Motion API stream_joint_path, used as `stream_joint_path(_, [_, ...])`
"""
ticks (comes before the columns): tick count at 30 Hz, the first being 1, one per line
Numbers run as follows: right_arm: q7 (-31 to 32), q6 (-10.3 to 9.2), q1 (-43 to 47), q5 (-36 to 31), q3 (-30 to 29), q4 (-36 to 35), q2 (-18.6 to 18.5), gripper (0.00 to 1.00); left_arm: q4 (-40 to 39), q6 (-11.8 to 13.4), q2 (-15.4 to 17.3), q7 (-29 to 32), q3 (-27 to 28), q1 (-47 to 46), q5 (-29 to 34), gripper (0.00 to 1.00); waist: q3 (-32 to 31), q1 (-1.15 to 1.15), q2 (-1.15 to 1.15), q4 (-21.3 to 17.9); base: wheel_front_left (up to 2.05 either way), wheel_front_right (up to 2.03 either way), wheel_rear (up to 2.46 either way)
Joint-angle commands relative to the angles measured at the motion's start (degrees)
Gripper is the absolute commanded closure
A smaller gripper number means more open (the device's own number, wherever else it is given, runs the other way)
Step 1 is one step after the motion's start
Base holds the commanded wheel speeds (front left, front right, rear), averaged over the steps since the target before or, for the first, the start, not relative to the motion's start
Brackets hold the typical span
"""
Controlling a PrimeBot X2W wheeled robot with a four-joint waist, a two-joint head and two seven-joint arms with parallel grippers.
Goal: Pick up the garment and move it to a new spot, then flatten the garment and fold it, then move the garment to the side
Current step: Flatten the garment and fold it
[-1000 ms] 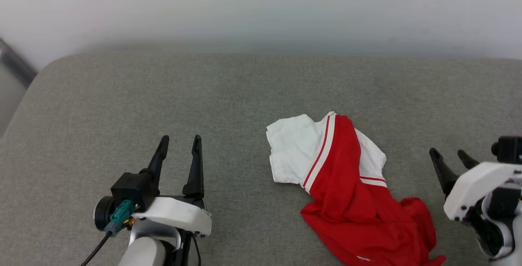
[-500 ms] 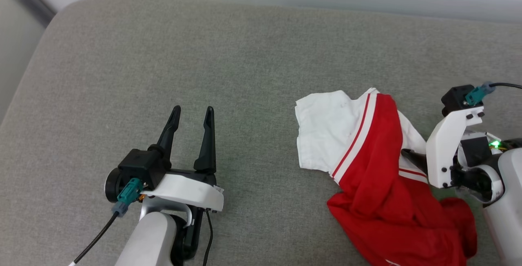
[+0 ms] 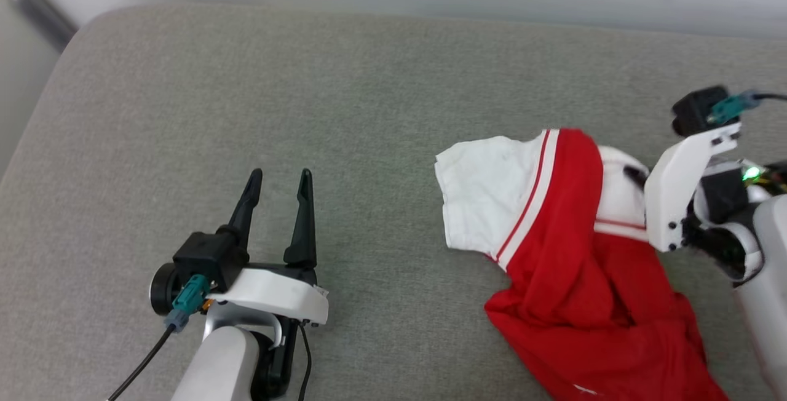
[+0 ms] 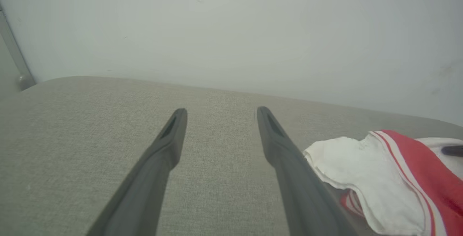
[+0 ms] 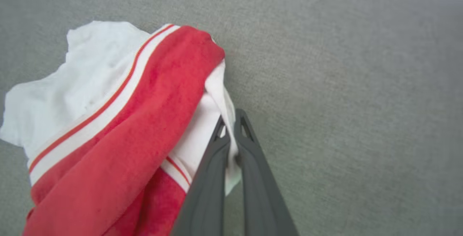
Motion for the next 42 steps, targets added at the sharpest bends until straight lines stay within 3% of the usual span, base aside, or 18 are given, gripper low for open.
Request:
stream_joint_path(1, [-1.26, -0.02, -0.46, -1.12, -0.93, -1.25, -0.60, 1.00, -0.17, 0.32, 0.45, -0.37, 0.28, 0.70, 0.30, 0.00, -1.63, -0.01, 0.00, -1.74, 0.00, 0.00, 0.00])
stream_joint_path(6, [-2.92, -0.02, 5.25, -2.43, -9.12, -4.47, -0.44, 1.00, -0.64, 0.71, 1.10, 0.00, 0.37, 2.06, 0.16, 0.00, -3.66, -0.01, 0.00, -3.96, 0.00, 0.00, 0.00])
stream_joint_path(14, [-3.18, -0.02, 21.36, -4.65, -24.49, -3.70, 7.21, 1.00, -1.33, 1.29, 1.40, 1.15, 0.07, 3.60, -0.42, 0.00, -4.92, -0.01, 0.00, -5.58, 0.00, 0.00, 0.00])
stream_joint_path(15, [-4.07, -0.02, 22.44, -5.22, -25.32, -3.39, 8.05, 0.95, -1.47, 1.37, 1.46, 1.25, 0.02, 3.69, -0.37, 0.00, -4.91, -0.01, 0.00, -5.65, 0.00, 0.00, 0.00])
stream_joint_path(16, [-5.12, -0.02, 23.59, -5.67, -25.93, -2.88, 8.86, 0.65, -1.49, 1.42, 1.55, 1.44, 0.01, 3.88, -0.41, 0.00, -4.99, -0.01, 0.00, -5.74, 0.00, 0.00, 0.00])
stream_joint_path(17, [-6.76, -0.02, 24.66, -5.89, -26.30, -2.65, 9.84, 0.07, -1.51, 1.49, 1.67, 1.54, 0.01, 4.14, -0.44, 0.00, -5.14, -0.01, 0.00, -5.85, 0.00, 0.00, 0.00])
stream_joint_path(18, [-21.68, -0.03, 26.93, -8.65, -28.32, -4.79, 12.91, 0.00, -1.00, 1.88, 2.30, 1.96, 0.24, 5.57, -0.89, 0.00, -6.97, -0.01, 0.00, -6.25, 0.00, 0.00, 0.00])
stream_joint_path(25, [-36.30, -0.03, 28.76, -12.99, -26.88, -8.89, 14.46, 0.00, -1.05, 2.54, 3.18, 2.71, 0.80, 7.83, -1.69, 0.00, -9.72, -0.01, 0.00, -7.21, 0.00, 0.00, 0.00])
stream_joint_path(30, [-40.72, -0.02, 30.19, -14.72, -23.74, -12.42, 14.60, 0.00, -0.89, 2.92, 3.61, 3.45, 0.71, 9.13, -1.92, 0.00, -11.72, -0.01, 0.00, -7.62, 0.00, 0.00, 0.00])
stream_joint_path(42, [-40.24, -0.03, 36.59, -15.93, -15.94, -24.11, 15.17, 0.00, -0.12, 3.84, 5.04, 6.81, 0.13, 11.79, -2.24, 0.00, -15.40, -0.01, 0.00, -10.43, 0.00, 0.00, 0.00])
